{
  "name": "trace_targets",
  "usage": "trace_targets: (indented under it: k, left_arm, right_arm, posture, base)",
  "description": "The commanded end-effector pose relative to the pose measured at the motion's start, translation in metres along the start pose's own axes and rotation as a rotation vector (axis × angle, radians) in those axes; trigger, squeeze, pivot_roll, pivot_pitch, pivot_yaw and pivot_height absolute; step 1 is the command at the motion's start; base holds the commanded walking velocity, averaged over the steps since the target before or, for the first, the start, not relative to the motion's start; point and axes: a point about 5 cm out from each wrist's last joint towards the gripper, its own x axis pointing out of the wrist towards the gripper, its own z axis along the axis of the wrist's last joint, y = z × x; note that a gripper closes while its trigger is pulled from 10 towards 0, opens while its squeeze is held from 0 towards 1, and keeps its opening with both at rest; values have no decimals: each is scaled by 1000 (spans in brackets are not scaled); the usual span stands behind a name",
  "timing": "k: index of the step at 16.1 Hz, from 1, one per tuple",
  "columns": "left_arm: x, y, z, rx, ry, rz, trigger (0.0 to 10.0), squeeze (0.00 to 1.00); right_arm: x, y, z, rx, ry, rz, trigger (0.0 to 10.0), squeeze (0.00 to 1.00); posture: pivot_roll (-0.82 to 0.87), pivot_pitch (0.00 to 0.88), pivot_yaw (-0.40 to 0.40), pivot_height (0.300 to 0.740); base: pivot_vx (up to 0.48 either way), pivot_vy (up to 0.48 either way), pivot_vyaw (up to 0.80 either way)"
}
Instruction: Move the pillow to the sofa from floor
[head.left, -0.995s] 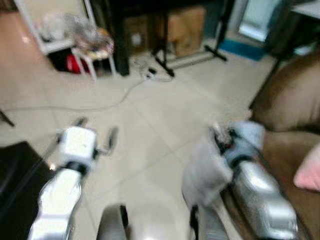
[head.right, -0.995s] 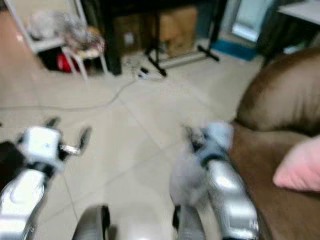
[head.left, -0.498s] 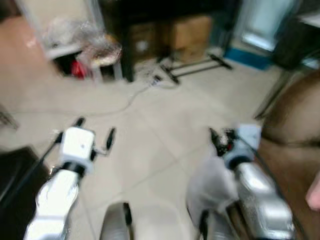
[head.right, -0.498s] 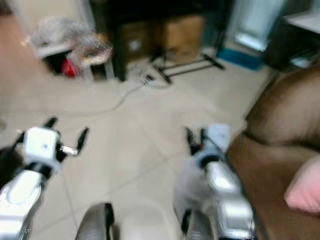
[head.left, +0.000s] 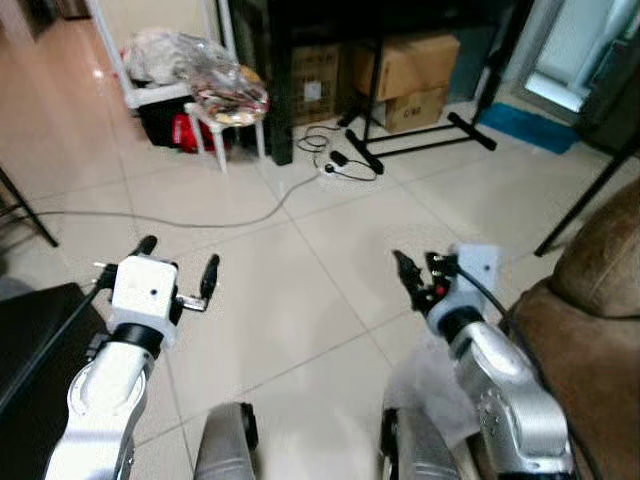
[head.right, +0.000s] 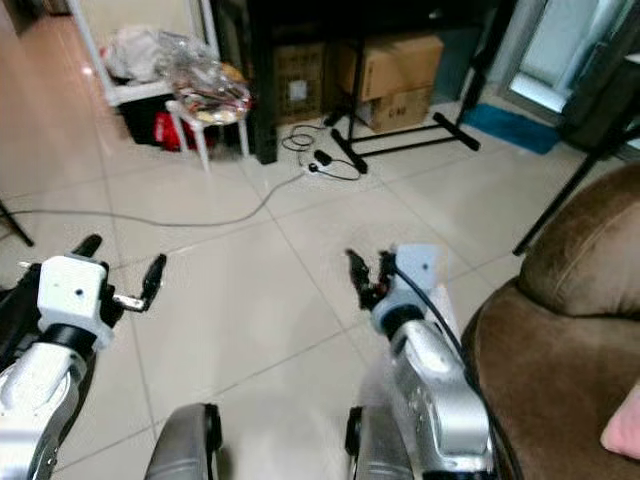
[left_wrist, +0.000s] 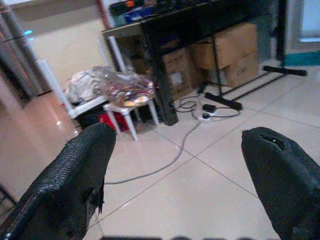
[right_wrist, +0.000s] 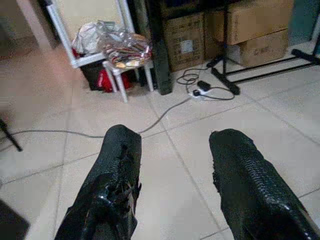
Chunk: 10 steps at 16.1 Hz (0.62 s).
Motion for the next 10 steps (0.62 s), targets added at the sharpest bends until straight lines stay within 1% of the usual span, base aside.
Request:
trace_targets:
  k: [1,2,3,5,7,8,10]
  left_arm:
    - [1,-4,-3,18,21,-16,10000,0]
    - [1,-4,-4,24,21,-19,10000,0]
    - [4,-4,-4,41,19,-26,10000,0]
    - [7,-4,-5,57,17,-42,10000,0]
    - [8,-4,-5,63,18,-48,10000,0]
    - [9,-5,-8,74,22,-73,10000,0]
    - [10,-7,-9,84,24,-95,10000,0]
  right_arm:
    - [-2,-12,-1,15,9,-37,10000,0]
    - [-1,-13,0,18,9,-41,10000,0]
    - [0,-15,0,23,4,-37,10000,0]
    - [4,-19,-5,53,17,-59,10000,0]
    - [5,-21,-7,62,23,-67,10000,0]
    - [8,-22,-13,72,42,-68,10000,0]
    - [11,-21,-18,68,58,-62,10000,0]
  posture:
    - [-61,0,2,565]
    - [-63,0,3,560]
    - [-68,0,7,545]
    - [-71,0,11,525]
    - [-74,0,15,515]
    - [-82,0,25,500]
    - [-84,0,29,485]
  base:
    - [0,0,0]
    - [0,0,0]
    - [0,0,0]
    - [0,0,0]
    - [0,0,0]
    - [0,0,0]
    - [0,0,0]
